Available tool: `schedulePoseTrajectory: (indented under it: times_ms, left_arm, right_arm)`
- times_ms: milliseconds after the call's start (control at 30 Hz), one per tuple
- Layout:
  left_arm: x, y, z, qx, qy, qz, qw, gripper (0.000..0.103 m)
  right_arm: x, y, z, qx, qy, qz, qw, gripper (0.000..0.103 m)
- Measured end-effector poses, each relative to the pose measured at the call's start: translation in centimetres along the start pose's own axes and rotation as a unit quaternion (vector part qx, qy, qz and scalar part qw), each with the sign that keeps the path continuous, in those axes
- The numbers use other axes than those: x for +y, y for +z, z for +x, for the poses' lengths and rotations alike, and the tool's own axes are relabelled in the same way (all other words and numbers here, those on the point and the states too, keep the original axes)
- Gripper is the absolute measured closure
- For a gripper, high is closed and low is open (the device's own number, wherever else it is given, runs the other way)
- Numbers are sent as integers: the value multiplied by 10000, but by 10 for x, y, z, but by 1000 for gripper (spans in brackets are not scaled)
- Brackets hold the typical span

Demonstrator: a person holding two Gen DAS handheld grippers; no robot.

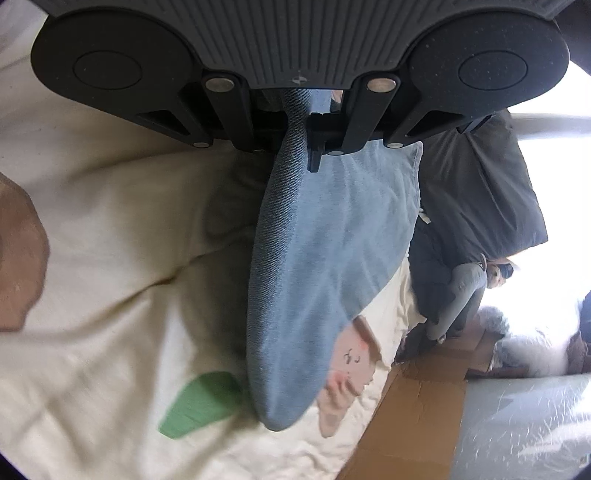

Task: Fold clothes
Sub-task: 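Lift the jeans edge with the right gripper while the left gripper holds the jeans down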

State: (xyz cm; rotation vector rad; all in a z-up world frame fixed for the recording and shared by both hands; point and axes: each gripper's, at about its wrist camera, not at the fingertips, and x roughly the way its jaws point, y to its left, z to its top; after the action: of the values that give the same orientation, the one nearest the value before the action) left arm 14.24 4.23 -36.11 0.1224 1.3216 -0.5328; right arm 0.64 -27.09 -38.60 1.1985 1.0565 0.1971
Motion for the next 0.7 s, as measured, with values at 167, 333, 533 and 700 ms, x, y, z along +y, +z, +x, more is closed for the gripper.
schedulePoseTrajectory:
  times_ms: [167,333,533,700]
  left_arm:
    - [2,-3,0,-40,-23,-214,9998,96]
    - [5,-1,-2,-36,-60,-299,9995,96]
    - [12,8,-4,-282,-293,-422,9983,95]
    - [15,28,6,-411,-330,-382,9979,95]
  right_arm:
    - [30,1,-1,82,-607,-422,9972,97]
    - [73,3,-1,157,-900,-847,9922,97]
    - [106,1,-4,153,-1056,-1131,9878,97]
    - [122,-5,-3,99,-1175,-1373,9835,97]
